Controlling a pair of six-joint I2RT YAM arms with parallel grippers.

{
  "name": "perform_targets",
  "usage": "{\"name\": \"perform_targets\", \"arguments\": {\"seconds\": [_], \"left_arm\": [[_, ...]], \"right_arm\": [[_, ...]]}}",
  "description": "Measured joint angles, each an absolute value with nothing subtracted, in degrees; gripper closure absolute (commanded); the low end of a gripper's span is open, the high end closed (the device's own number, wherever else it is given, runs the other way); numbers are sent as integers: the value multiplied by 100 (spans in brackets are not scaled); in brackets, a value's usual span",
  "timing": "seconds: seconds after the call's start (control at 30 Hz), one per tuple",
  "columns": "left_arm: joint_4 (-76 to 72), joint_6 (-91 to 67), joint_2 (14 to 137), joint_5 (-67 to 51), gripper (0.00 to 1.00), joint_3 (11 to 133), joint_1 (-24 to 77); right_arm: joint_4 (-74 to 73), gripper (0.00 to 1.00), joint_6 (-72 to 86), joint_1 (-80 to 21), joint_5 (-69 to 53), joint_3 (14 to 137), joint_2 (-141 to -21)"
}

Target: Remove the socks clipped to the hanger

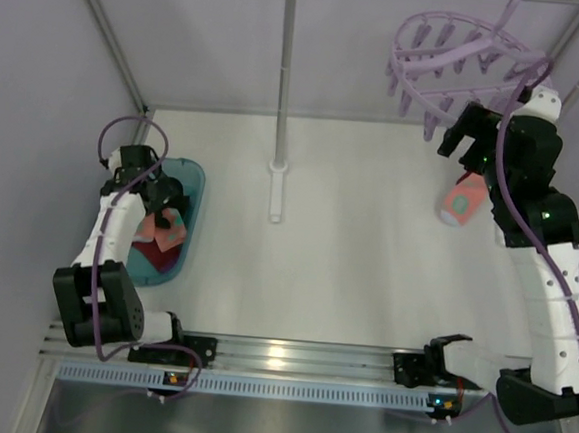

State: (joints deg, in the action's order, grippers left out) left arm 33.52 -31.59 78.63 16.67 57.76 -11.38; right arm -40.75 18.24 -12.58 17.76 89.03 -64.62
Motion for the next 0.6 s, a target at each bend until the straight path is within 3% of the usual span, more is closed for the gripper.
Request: {"name": "perform_targets", "arguments": {"seconds": [0.4,0.6], "left_arm": [[3356,-3361,6670,1737,2,5859,-1000],[3444,-3225,6858,1776,2,6849,235]], "right_arm": [[-4628,0,1811,-1258,1831,10261,-6506],[-4847,0,1708,-1253,2279,11207,-7081]]}}
